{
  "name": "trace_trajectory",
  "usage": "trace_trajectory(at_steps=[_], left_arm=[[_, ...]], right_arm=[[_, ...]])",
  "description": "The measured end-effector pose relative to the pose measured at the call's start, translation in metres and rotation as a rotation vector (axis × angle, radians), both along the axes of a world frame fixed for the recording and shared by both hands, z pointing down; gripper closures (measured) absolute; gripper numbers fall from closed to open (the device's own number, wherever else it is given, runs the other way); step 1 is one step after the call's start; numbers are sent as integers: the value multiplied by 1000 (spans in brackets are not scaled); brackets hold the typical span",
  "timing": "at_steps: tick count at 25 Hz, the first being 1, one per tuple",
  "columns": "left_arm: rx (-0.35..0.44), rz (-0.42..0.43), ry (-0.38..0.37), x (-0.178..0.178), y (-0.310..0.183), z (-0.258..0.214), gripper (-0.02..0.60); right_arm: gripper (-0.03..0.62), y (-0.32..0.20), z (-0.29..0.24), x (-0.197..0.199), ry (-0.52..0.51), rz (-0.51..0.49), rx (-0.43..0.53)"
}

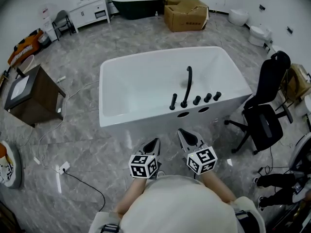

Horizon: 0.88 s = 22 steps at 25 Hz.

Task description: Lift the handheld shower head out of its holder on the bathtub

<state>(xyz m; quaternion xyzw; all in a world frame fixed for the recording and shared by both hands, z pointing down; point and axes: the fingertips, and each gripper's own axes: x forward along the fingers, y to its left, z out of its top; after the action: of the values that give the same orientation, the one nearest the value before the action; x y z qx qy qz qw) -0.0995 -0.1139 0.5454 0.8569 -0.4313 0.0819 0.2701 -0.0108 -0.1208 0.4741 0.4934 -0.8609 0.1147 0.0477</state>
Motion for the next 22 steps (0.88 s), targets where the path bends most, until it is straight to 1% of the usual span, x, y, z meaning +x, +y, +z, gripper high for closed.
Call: trace_trajectory(at_steps=[7, 11, 15, 18, 22], left_arm=[[-31, 4, 8, -8, -11, 11, 561], [-66, 0, 0, -7, -12, 23, 561], [-83, 3, -14, -2, -18, 27, 561], [-89, -6, -25, 1, -30, 29, 561], [-85, -22, -38, 8, -56, 26, 561]], right_arm=[[574, -19, 3, -4, 18, 23, -6], [574, -27, 9, 4, 18, 40, -24], [574, -37, 18, 13, 0, 66, -53], [574, -49, 24, 19, -2, 69, -58], [574, -82, 25, 34, -6, 70, -49]])
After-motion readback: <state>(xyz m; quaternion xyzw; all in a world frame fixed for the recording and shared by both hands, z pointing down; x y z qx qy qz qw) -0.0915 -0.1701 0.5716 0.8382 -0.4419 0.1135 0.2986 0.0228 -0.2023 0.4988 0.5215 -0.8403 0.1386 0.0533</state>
